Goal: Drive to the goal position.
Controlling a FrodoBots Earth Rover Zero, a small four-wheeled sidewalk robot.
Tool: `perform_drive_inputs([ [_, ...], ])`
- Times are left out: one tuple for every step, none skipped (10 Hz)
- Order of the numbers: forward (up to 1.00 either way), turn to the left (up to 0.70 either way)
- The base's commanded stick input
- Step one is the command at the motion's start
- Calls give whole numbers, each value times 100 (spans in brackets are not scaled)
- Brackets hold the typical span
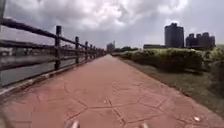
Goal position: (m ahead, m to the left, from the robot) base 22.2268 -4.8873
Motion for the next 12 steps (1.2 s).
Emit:
perform_drive_inputs([
  [70,0],
  [70,0],
  [70,0],
  [70,0],
  [70,0],
  [70,0],
  [70,0],
  [70,0],
  [70,0],
  [70,0],
  [70,0],
  [70,0],
])
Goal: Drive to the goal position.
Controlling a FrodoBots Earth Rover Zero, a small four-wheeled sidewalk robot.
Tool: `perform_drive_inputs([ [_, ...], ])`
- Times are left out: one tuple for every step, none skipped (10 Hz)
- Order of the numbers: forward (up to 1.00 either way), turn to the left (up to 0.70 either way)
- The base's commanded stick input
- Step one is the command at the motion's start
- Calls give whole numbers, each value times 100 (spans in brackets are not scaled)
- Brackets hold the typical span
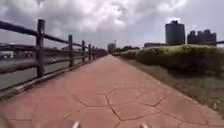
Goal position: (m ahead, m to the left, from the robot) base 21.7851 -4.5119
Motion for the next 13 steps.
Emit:
perform_drive_inputs([
  [70,0],
  [70,0],
  [70,0],
  [70,0],
  [70,0],
  [70,0],
  [70,0],
  [70,0],
  [70,0],
  [70,0],
  [70,0],
  [70,0],
  [70,0],
])
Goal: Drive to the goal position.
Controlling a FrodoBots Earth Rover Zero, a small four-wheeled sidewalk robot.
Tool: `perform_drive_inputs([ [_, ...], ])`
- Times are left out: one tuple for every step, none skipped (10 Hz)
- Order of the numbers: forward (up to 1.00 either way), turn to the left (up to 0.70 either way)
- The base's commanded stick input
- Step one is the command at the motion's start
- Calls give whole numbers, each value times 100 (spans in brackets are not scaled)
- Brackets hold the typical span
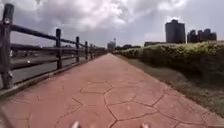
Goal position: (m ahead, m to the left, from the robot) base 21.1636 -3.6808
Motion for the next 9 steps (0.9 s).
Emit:
perform_drive_inputs([
  [70,0],
  [70,0],
  [70,0],
  [70,0],
  [70,0],
  [70,0],
  [70,0],
  [70,0],
  [70,0],
])
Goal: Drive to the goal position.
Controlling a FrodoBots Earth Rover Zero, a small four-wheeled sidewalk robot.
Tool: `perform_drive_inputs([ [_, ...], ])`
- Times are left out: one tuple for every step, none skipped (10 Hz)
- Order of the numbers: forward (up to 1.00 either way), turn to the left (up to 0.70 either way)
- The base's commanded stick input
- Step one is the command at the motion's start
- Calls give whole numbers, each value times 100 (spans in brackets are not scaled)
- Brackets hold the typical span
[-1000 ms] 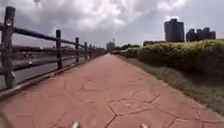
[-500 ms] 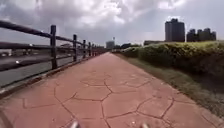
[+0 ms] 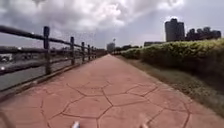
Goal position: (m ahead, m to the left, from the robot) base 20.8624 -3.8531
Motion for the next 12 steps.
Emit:
perform_drive_inputs([
  [70,0],
  [70,0],
  [70,0],
  [70,0],
  [70,0],
  [70,0],
  [70,0],
  [70,0],
  [70,0],
  [70,0],
  [70,1],
  [70,2],
])
